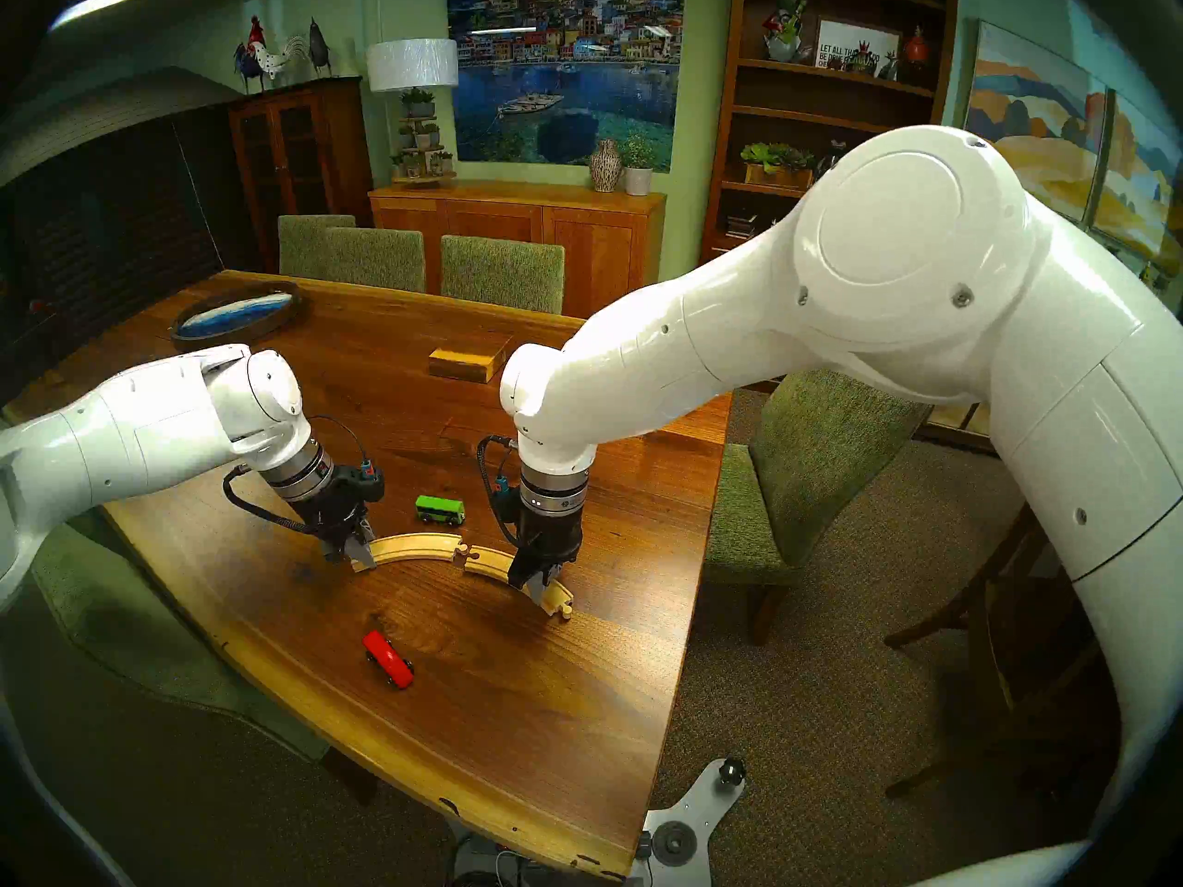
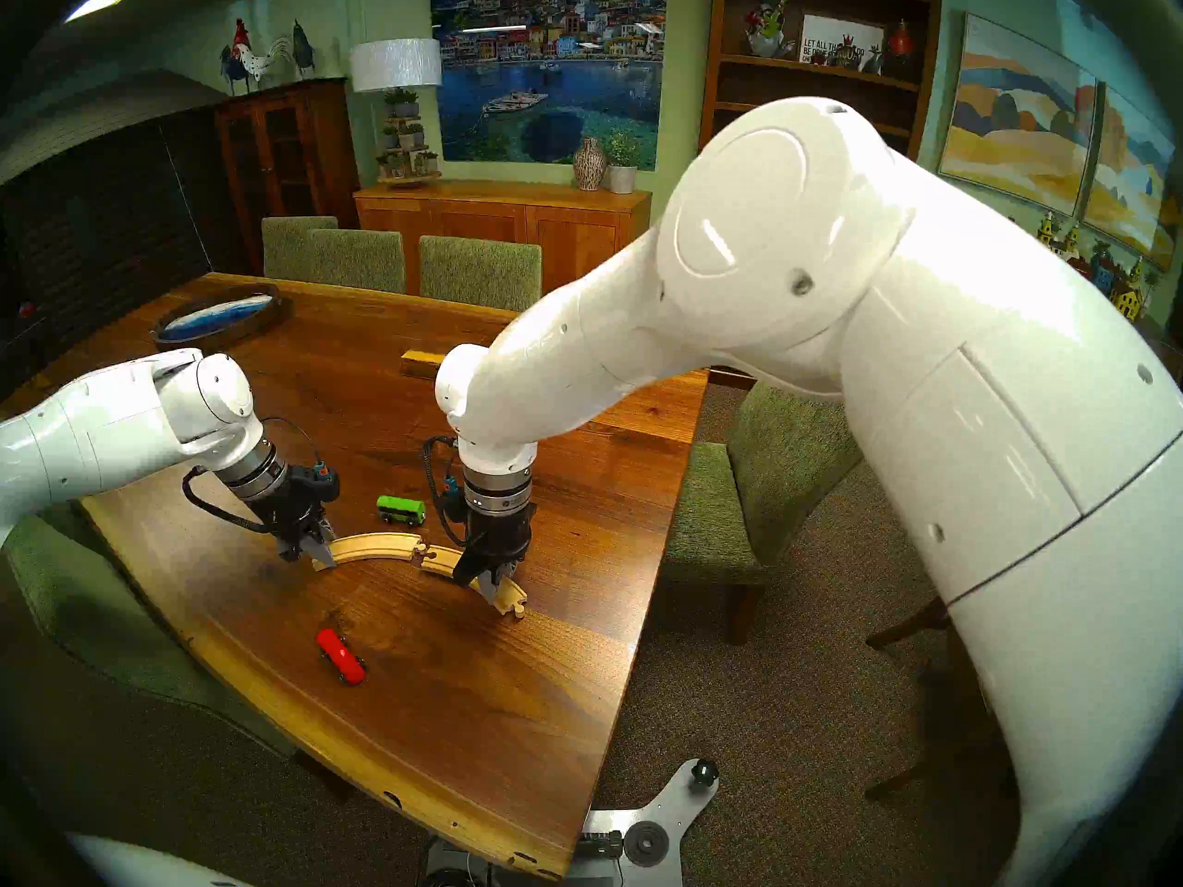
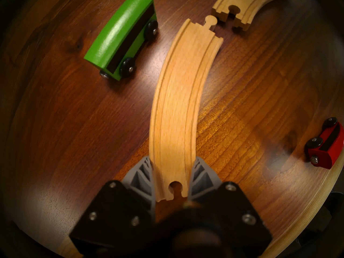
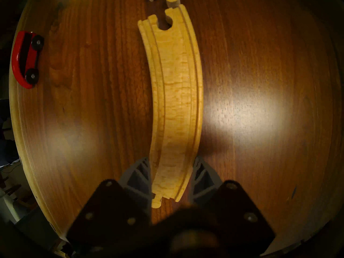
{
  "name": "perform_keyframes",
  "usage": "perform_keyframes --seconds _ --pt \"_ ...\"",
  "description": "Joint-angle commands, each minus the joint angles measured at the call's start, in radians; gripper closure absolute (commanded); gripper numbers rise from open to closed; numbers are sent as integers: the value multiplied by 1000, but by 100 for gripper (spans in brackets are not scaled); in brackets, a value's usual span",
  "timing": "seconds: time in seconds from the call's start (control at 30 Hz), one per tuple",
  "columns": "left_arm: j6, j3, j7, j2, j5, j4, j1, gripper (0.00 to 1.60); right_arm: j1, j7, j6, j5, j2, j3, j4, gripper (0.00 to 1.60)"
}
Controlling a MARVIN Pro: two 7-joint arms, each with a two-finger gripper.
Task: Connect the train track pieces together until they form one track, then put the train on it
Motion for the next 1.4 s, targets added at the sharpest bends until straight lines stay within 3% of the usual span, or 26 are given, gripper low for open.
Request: perform_keyframes --seconds 0.0,0.4,0.83,1.37 --pt "-3 0 8 1 6 2 0 160 62 -26 10 12 14 8 14 160" --pt "-3 0 9 1 6 2 0 160 35 -6 32 -8 -23 3 92 160" --pt "-3 -1 10 2 7 2 1 160 -29 100 76 -73 -84 -17 210 160" --pt "-3 -2 9 2 7 2 1 160 -45 131 85 -85 -98 -21 228 160"
